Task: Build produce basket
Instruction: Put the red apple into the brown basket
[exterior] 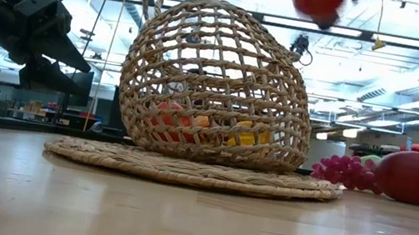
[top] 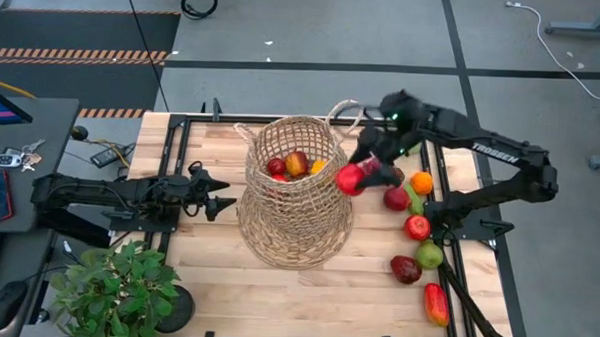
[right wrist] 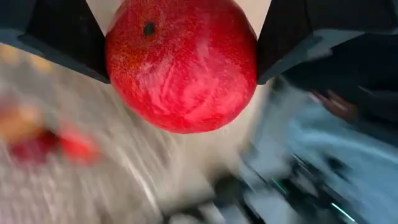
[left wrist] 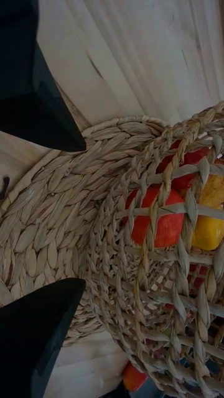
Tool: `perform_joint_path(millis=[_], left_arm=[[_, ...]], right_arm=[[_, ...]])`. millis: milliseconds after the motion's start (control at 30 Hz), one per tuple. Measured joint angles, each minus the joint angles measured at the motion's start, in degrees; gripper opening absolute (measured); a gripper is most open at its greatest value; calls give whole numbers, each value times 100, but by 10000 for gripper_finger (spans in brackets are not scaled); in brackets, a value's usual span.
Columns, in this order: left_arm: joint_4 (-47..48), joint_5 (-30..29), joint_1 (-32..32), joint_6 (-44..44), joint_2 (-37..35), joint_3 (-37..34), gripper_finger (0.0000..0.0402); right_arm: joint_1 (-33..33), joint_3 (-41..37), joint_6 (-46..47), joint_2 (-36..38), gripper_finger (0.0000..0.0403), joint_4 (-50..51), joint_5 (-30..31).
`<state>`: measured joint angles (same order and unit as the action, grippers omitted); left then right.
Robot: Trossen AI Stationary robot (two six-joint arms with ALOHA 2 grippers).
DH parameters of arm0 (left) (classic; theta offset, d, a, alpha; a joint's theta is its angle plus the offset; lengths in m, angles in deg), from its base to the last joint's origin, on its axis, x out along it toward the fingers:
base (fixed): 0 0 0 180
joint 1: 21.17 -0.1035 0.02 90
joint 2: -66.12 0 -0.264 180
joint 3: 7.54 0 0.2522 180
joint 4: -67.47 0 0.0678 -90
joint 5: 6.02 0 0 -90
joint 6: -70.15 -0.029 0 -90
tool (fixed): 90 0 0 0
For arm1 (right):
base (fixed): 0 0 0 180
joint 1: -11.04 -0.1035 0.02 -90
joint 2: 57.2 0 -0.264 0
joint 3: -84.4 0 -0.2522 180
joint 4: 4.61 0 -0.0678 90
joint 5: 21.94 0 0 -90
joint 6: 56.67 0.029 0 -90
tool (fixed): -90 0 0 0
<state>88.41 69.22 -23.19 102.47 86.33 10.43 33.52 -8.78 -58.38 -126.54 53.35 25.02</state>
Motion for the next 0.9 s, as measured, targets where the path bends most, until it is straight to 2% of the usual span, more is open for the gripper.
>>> perform_joint_path(millis=[100,167,333,433,567,900], left_arm=[[0,-1,1,0,1,1,357],[0,-1,0,-2,1,1,357],[0,-1,0,0,2,0,357],[0,0,0,-2,1,2,357],[0,-2,0,-2,2,0,357],[0,0,0,0,2,0,357]], right_arm=[[0,382,507,0,376,-946,-581],[0,547,892,0,376,-1735,-661],[25,712,2039,0,376,-3833,-398],[64,723,2412,0,377,-4715,-86],[128,723,2667,0,377,-5198,494],[27,723,2573,-83,377,-5475,1717]])
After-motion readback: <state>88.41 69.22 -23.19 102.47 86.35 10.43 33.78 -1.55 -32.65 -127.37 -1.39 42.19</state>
